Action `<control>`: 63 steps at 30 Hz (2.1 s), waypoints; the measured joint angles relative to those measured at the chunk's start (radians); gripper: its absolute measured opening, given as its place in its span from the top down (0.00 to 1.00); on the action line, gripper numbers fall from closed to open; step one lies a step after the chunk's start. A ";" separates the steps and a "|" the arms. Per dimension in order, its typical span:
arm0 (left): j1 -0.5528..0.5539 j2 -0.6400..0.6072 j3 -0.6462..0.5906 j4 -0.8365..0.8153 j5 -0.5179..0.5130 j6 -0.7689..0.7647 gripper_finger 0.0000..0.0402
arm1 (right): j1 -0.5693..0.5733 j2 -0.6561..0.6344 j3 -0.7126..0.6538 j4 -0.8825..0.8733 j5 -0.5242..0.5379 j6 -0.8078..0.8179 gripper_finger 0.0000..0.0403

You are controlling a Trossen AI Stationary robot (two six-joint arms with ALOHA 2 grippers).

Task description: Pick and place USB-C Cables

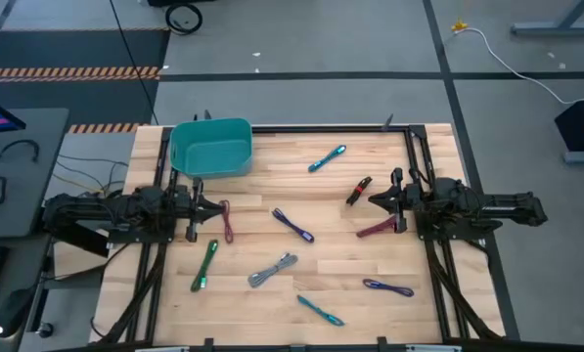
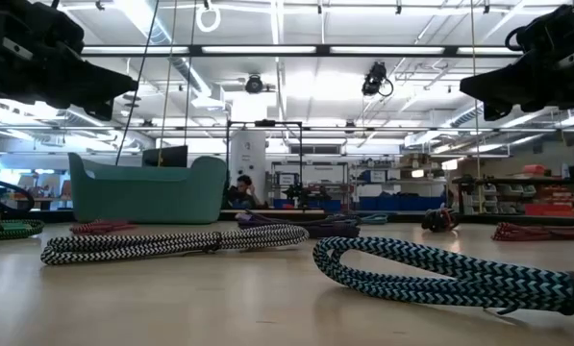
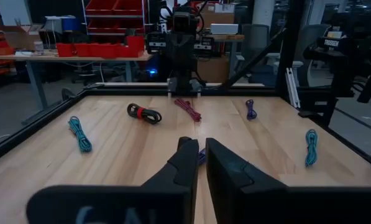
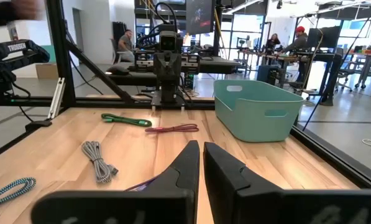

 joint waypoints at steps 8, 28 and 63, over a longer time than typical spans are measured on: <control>0.000 0.000 0.000 0.000 0.000 0.000 0.93 | 0.000 0.000 0.000 0.000 0.000 0.000 0.93; 0.005 0.059 0.019 0.511 -0.178 -0.068 0.92 | 0.000 0.000 0.000 0.000 0.000 0.000 0.93; 0.071 1.681 1.105 -0.316 0.193 0.357 0.73 | 0.000 0.000 0.000 0.001 0.000 0.000 0.93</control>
